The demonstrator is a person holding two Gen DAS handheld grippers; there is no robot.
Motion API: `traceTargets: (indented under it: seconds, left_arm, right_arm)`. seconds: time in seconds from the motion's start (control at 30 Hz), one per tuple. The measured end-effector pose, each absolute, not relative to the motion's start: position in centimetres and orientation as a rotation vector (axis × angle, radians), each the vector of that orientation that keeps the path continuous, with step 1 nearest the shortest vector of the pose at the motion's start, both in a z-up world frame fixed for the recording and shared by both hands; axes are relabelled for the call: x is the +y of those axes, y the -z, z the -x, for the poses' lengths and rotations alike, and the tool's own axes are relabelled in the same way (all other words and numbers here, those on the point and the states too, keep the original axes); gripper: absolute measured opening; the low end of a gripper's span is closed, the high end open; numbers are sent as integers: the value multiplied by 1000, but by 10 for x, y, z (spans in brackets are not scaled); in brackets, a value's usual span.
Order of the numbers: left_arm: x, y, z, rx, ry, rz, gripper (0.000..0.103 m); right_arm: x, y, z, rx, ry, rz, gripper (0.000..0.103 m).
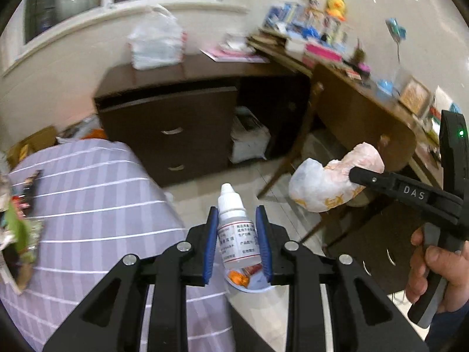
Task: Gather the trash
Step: 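Carry the bag and bottle to the blue bin and open both tools, then move both tools back over the trash pile on the table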
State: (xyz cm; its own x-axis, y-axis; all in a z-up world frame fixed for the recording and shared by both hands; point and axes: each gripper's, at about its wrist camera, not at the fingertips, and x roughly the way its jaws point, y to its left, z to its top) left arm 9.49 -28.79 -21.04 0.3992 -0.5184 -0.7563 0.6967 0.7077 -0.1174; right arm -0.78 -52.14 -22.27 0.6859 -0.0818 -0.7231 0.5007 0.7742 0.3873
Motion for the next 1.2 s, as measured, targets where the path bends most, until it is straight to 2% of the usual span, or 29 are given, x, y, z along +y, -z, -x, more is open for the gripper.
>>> traceTargets:
  seconds: [0.27,0.47,0.53,0.57,0.6,0.63,0.67,0.7,0.8,0.87,0.93,1.2]
  left_arm:
    - [-352,258,-101,978,834,-327,25]
    - [-372,279,-107,1034,855,-355,25]
    - [-377,283,-110,1045,871,-363,26]
    - [-380,284,-112,1053,868,-372,39]
    - [-382,285,-114,1057,859,-381,53]
    - [-381,285,-116,1047,835,-383,80]
    - [-379,282,-117,1026,818,-374,87]
    - [-378,281,-117,1018,815,-371,87]
    - [-372,277,-119,1012,802,-376,88]
    - [-368,272,-120,996,791,-374,90]
    - [-362,266,-120,984,782,-360,91]
    - [-333,229,-116,898,761,-294,93]
  right_arm:
    - [-549,259,10,814,413,-624,42]
    - [-557,273,4,838,425,-631,43]
    - [-559,278,-1,848,415,-628,49]
    - [-559,281,-4,859,411,-623,54]
    - [-560,284,-6,868,410,-626,67]
    - [-562,288,-7,871,412,-641,73]
    - [-563,290,-7,871,413,-654,73]
    - [-565,293,-6,874,416,-670,74]
    - [-566,294,-4,869,428,-681,88]
    - [-566,294,-3,869,434,-687,90]
    - [-566,292,-2,866,443,-685,97]
    - [-550,274,-4,853,454,-650,97]
